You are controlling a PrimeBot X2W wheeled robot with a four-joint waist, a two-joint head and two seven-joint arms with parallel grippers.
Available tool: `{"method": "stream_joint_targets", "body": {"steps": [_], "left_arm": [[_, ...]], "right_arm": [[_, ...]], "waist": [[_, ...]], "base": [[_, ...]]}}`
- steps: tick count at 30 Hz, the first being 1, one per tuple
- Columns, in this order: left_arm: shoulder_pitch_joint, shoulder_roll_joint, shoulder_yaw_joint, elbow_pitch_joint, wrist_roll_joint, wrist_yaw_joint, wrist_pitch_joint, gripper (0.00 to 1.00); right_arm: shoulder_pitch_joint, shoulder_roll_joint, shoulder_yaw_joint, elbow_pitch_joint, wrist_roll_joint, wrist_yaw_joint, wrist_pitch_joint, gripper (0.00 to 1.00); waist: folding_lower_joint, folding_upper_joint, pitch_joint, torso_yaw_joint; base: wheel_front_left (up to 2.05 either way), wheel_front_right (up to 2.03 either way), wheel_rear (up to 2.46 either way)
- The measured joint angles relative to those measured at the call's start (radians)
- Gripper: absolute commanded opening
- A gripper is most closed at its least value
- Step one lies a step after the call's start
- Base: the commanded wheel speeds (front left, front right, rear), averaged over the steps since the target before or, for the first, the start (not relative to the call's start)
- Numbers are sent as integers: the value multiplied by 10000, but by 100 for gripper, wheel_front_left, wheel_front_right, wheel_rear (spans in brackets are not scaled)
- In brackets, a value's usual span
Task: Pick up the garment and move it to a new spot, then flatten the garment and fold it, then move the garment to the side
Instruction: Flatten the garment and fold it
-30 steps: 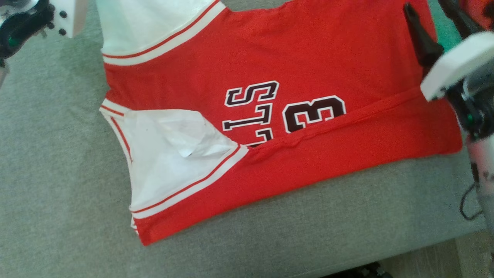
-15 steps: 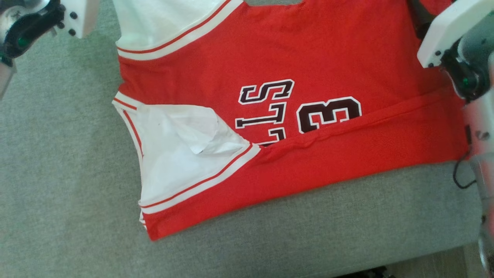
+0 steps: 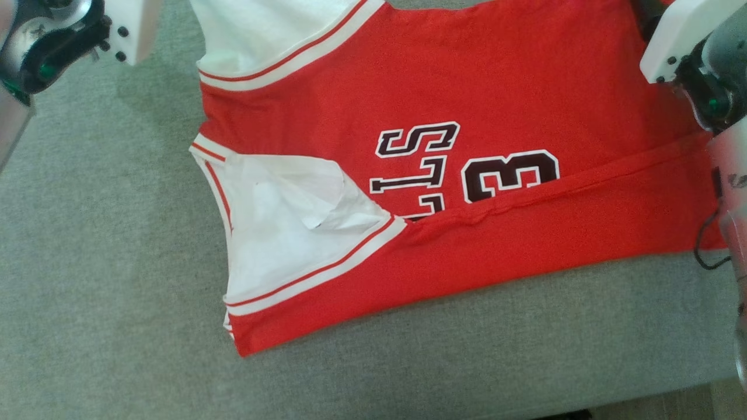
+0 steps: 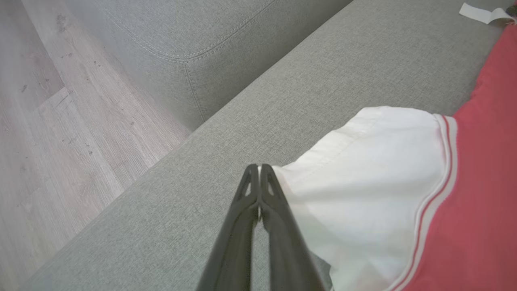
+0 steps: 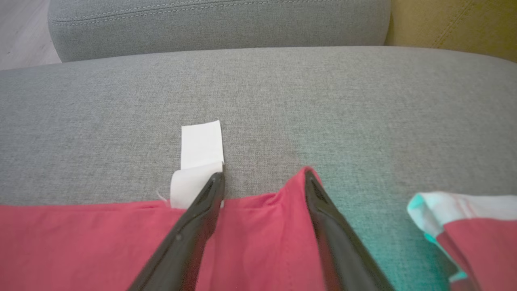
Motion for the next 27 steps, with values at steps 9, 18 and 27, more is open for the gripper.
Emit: {"method": "stream_joint_targets", "body": {"steps": [9, 18, 27], "left_arm": [[-151, 40, -395, 142, -176, 0, -330, 0], [-365, 221, -848, 190, -40, -2, -1289, 0], [-1030, 303, -993, 644, 458, -2, -3158, 0]], "right_arm": [[-238, -92, 153, 508, 13, 0, -357, 19], [-426, -222, 56, 759, 259, 0, -940, 0], [-448, -483, -148, 600, 1292, 0, -1340, 0]], "waist": [[-1, 0, -184, 101], [0, 0, -259, 197], [-1, 0, -266, 373]], "base": [[0, 0, 0], [0, 0, 0], [0, 0, 0]]}}
